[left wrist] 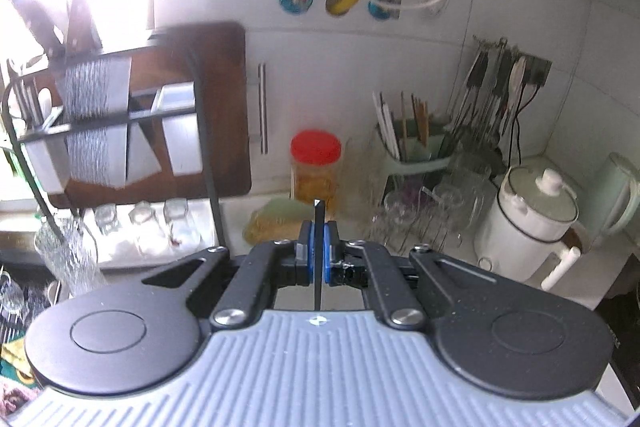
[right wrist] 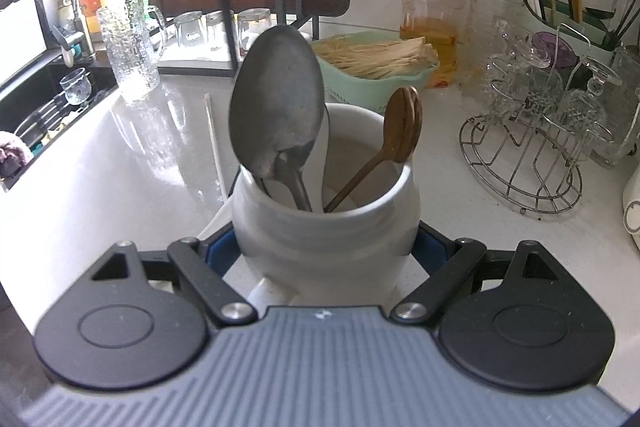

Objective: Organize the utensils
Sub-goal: 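Carry the black chopstick with the left tool over the mug, then lower the black chopstick into the mug and open the left tool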

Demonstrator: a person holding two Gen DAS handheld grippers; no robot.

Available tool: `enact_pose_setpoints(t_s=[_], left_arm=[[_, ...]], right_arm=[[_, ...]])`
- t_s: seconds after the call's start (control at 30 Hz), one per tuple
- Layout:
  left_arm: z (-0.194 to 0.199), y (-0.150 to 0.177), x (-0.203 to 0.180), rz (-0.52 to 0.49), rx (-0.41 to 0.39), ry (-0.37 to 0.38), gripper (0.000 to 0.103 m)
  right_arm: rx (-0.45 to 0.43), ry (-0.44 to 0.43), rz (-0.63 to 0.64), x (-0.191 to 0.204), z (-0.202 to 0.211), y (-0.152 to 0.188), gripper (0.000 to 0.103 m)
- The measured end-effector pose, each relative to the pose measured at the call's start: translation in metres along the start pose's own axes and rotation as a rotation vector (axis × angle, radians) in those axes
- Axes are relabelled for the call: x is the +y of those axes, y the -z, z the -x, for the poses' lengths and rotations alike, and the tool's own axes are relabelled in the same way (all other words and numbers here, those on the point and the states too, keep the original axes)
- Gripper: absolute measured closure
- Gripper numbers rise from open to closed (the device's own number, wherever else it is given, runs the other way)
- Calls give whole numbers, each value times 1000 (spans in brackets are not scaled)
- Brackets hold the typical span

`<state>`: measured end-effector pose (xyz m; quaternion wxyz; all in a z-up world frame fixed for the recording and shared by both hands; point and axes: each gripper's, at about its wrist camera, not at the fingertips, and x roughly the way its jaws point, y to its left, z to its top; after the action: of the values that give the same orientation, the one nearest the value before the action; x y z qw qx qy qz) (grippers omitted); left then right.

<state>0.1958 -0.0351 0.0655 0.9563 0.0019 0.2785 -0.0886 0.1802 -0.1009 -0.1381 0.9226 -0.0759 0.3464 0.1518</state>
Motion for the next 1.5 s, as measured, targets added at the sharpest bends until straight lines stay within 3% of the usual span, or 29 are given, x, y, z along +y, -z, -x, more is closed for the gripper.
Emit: enact_pose_setpoints(t_s=[0.83,1.17,1.5], left_arm=[[21,-41,-55,-121,-52,94,98],[-6,-20,-61,-108,82,131,98],[-53,-5,-59,-142,315,141,98]], right_arm=[[-10,-10,10,0,0,2,12],[-13,-20,16,-1,2,3,12],[-18,-23,18,-2,2,3,12]])
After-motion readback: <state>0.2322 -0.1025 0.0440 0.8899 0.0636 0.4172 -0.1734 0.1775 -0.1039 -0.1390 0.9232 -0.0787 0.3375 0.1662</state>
